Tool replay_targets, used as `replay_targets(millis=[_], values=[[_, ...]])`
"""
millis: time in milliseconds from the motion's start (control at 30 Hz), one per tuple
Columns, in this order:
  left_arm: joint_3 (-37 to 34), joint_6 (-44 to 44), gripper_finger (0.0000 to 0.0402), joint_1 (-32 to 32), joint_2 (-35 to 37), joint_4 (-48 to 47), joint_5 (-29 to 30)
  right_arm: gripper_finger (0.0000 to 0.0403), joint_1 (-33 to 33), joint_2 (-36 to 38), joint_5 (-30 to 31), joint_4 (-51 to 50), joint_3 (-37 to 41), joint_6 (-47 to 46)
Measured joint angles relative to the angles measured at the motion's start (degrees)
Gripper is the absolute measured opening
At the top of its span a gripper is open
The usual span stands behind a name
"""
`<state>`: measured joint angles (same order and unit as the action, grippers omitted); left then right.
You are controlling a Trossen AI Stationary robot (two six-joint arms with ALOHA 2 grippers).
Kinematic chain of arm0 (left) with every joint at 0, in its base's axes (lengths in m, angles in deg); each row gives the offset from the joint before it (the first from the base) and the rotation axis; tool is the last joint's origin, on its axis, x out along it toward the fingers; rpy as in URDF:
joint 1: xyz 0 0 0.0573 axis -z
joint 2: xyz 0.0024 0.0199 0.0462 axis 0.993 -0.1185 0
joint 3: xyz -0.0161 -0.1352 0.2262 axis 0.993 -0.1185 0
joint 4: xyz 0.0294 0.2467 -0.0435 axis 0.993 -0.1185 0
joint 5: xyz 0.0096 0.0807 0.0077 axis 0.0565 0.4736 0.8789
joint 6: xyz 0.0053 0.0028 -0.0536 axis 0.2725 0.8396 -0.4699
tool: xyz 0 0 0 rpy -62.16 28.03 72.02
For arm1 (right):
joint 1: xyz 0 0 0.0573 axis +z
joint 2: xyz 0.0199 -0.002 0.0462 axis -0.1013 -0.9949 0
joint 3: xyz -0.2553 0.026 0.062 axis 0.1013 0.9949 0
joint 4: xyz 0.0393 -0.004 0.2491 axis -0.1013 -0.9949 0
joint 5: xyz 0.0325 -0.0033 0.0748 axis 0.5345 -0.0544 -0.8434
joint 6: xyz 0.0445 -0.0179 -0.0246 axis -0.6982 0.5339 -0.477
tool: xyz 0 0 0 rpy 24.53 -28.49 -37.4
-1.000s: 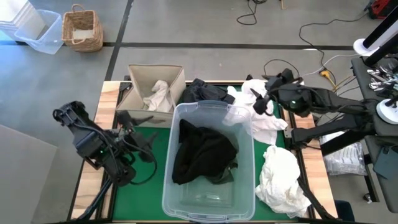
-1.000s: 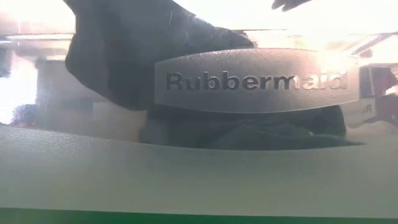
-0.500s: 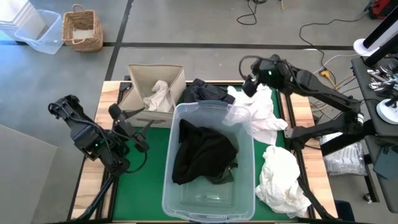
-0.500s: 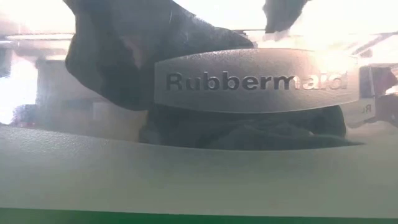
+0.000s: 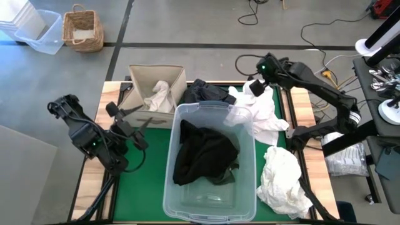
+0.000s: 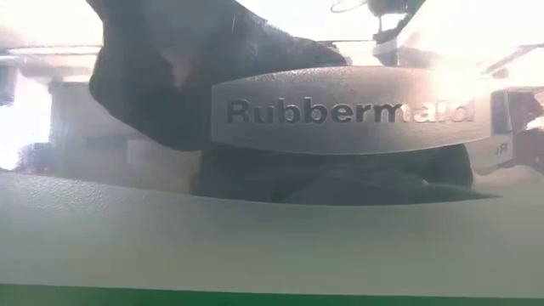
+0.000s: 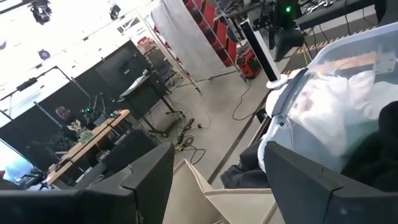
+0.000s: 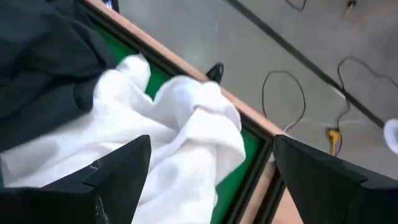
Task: Sort clothes
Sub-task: Put the white polo shirt into the laundry organizer
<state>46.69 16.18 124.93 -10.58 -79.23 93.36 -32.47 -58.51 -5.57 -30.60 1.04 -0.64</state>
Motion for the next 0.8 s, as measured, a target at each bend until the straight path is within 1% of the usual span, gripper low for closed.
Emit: replay_targets(millis=[167,300,367,533,733,800], values=[[0.00,2.44,0.0227,0.00,1.39,-0.05,0.02,0.0325,-0.02,-0.41,0.00,-2.36,2.11,-2.94],[0.00,4.47,0.0227,0.00,3.02,-0.63,0.01,0.0326,-0.02,-0.22,-0.14,-2.30,5.37,-5.45],[0.00,4.62,0.0227,0.00,4.03,-1.36,0.01,0.0329,-0.02,-0.25,-1.50,-1.91,6.99,-7.01],[-0.24,4.62,0.0227,0.00,6.23,-1.88,0.01,0.0331,-0.02,-0.36,-2.69,1.39,12.02,-9.90],[-2.12,4.62,0.0227,0.00,8.53,-1.95,0.00,0.0321,-0.02,-0.34,-2.92,6.87,18.74,-11.88],[-2.91,4.62,0.0227,0.00,9.32,-1.97,0.00,0.0317,-0.02,-0.34,-3.81,8.56,20.75,-12.55]])
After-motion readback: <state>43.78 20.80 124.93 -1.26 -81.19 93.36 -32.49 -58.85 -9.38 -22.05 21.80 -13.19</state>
